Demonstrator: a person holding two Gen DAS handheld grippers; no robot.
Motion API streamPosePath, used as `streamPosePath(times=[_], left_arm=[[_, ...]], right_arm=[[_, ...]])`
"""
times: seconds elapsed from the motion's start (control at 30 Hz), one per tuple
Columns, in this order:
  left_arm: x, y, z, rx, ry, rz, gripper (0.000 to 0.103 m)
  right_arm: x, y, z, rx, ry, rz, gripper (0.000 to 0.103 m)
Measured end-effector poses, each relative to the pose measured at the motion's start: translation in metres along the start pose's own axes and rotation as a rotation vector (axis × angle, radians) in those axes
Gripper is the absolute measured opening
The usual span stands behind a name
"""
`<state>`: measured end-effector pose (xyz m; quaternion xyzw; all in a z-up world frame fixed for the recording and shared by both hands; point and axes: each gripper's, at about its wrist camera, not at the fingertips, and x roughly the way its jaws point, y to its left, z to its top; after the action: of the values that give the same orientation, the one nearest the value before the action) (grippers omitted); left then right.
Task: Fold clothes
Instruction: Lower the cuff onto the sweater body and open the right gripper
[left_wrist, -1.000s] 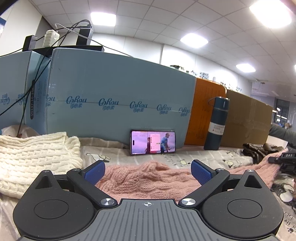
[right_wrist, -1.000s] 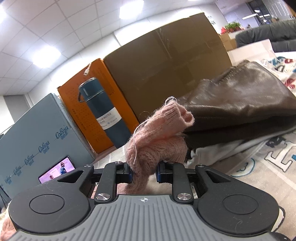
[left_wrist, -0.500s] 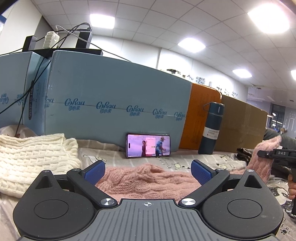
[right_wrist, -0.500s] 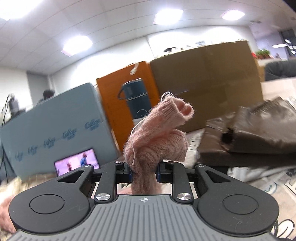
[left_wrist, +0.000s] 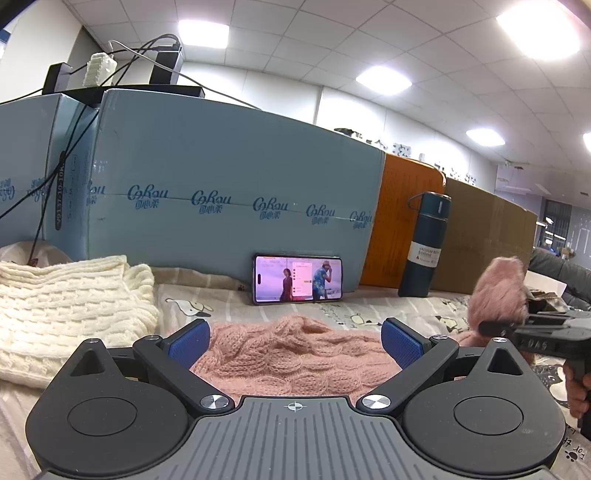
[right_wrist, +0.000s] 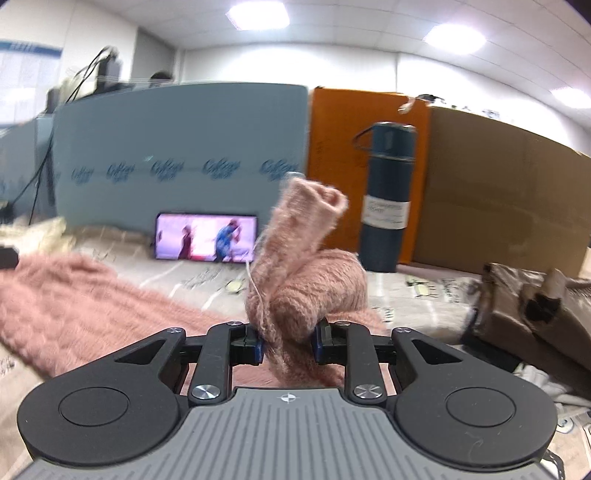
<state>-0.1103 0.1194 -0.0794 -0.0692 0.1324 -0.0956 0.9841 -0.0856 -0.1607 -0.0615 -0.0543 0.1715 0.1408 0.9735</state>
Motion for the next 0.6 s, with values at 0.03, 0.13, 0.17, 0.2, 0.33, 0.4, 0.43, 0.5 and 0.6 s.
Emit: streamPosePath(times=[0.03, 0.13, 0.17, 0.2, 0.33, 0.4, 0.43, 0.5, 0.6], left_arm=[[0.000, 0.000, 0.000, 0.000, 0.000, 0.000, 0.101], [0.000, 0.000, 0.000, 0.000, 0.001, -0.001, 0.101], [0.001, 0.000, -0.001, 0.000, 0.003, -0.001, 0.101], [0.001, 0.000, -0.001, -0.001, 0.003, -0.002, 0.101], [0.001, -0.001, -0.001, -0.001, 0.001, -0.004, 0.101], [0.002, 0.000, -0.001, -0.003, 0.001, -0.007, 0.101], [0.002, 0.000, -0.001, -0.004, 0.001, -0.009, 0.101], [0.003, 0.000, -0.001, -0.008, 0.000, -0.016, 0.101], [0.004, 0.000, -0.001, -0.009, 0.002, -0.026, 0.101]], right_arm=[[0.002, 0.005, -0.001, -0.016, 0.010, 0.008, 0.025], [0.006, 0.018, -0.003, -0.060, 0.028, 0.038, 0.025], [0.007, 0.021, -0.004, -0.071, 0.032, 0.047, 0.026], [0.009, 0.023, -0.004, -0.074, 0.033, 0.058, 0.030], [0.011, 0.026, -0.005, -0.059, 0.045, 0.124, 0.038], [0.012, 0.027, -0.004, -0.045, 0.053, 0.163, 0.045], [0.012, 0.027, -0.004, -0.038, 0.057, 0.182, 0.048], [0.013, 0.027, -0.003, -0.020, 0.067, 0.228, 0.059], [0.013, 0.028, -0.003, -0.007, 0.078, 0.274, 0.063]])
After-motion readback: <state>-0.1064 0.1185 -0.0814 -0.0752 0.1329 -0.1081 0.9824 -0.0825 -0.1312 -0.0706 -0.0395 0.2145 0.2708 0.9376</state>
